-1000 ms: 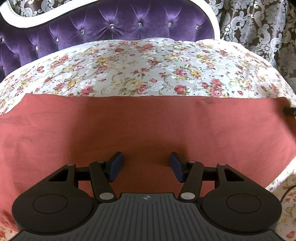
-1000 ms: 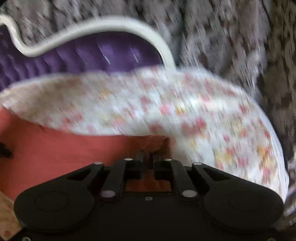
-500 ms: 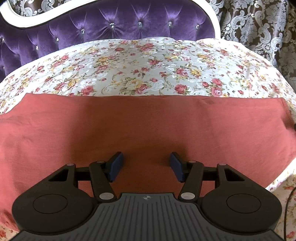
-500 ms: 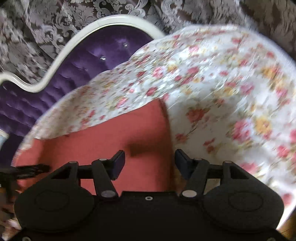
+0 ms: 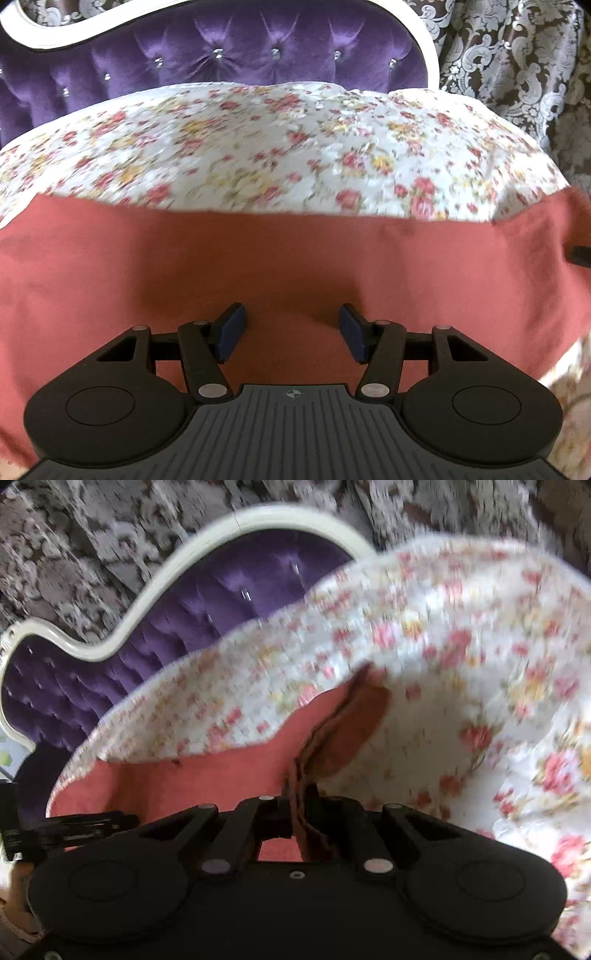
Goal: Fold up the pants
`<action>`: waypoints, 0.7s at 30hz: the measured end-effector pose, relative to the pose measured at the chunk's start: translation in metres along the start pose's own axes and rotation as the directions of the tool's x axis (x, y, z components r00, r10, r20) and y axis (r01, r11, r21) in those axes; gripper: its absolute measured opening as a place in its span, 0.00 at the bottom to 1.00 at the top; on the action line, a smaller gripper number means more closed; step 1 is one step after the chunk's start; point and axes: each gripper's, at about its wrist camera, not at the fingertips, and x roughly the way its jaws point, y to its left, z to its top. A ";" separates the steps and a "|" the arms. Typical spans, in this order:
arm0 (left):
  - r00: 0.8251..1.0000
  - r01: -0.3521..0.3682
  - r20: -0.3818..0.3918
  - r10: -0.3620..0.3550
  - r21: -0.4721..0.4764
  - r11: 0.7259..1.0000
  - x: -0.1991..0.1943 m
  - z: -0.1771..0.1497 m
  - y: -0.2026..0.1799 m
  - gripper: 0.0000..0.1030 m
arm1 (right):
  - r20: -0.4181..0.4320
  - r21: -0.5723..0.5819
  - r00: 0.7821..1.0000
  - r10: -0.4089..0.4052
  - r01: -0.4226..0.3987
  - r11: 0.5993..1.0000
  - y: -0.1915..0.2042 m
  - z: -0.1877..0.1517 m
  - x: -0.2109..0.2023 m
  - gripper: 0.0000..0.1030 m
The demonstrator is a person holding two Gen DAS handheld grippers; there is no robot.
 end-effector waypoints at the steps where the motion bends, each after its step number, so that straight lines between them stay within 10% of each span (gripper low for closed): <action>1: 1.000 -0.001 -0.005 0.001 -0.001 1.000 0.006 0.006 -0.002 0.53 | 0.021 0.007 1.000 0.008 -0.008 1.000 0.003 0.003 -0.008 0.11; 11: 0.997 -0.077 -0.002 0.077 0.014 0.997 0.025 0.037 -0.015 0.52 | 0.058 0.038 0.998 0.011 -0.013 0.999 0.040 0.023 -0.022 0.11; 21: 0.997 0.007 -0.076 -0.005 0.023 1.000 -0.021 -0.031 0.009 0.52 | 0.039 -0.028 0.999 0.003 -0.002 1.000 0.105 0.024 -0.008 0.11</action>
